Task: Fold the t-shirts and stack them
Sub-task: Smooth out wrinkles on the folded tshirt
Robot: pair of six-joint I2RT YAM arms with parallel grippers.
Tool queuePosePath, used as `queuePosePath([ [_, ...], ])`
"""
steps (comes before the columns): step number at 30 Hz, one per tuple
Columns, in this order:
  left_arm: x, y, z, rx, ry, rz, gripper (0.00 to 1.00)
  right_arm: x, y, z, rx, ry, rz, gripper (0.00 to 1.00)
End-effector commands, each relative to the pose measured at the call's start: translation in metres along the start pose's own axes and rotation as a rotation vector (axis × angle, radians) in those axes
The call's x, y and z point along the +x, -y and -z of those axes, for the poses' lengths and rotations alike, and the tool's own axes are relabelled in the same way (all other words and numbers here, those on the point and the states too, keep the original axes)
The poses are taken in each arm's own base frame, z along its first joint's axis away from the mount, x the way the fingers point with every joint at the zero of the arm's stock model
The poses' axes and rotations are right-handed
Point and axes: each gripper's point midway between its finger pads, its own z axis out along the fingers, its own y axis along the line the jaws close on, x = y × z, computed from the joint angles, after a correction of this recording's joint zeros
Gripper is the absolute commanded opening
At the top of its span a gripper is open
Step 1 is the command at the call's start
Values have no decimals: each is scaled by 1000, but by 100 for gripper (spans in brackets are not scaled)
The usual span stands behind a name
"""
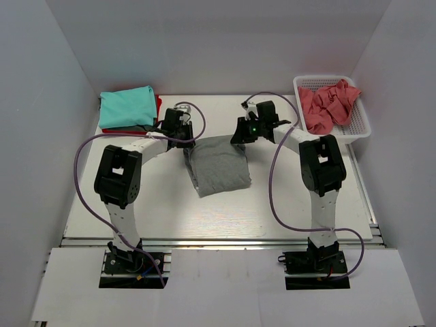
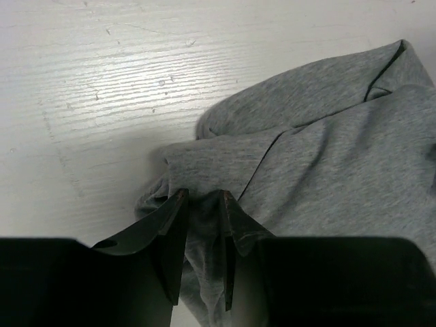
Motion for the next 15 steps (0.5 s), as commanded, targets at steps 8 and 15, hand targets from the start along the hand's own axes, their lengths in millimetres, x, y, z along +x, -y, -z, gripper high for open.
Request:
queuePosePath([
  [8, -19, 9, 13, 61, 46, -5, 0, -21, -39, -2, -210, 25, 1, 4],
  [15, -40, 7, 44, 27, 159, 7, 0, -41, -30, 10, -114, 106, 23, 0],
])
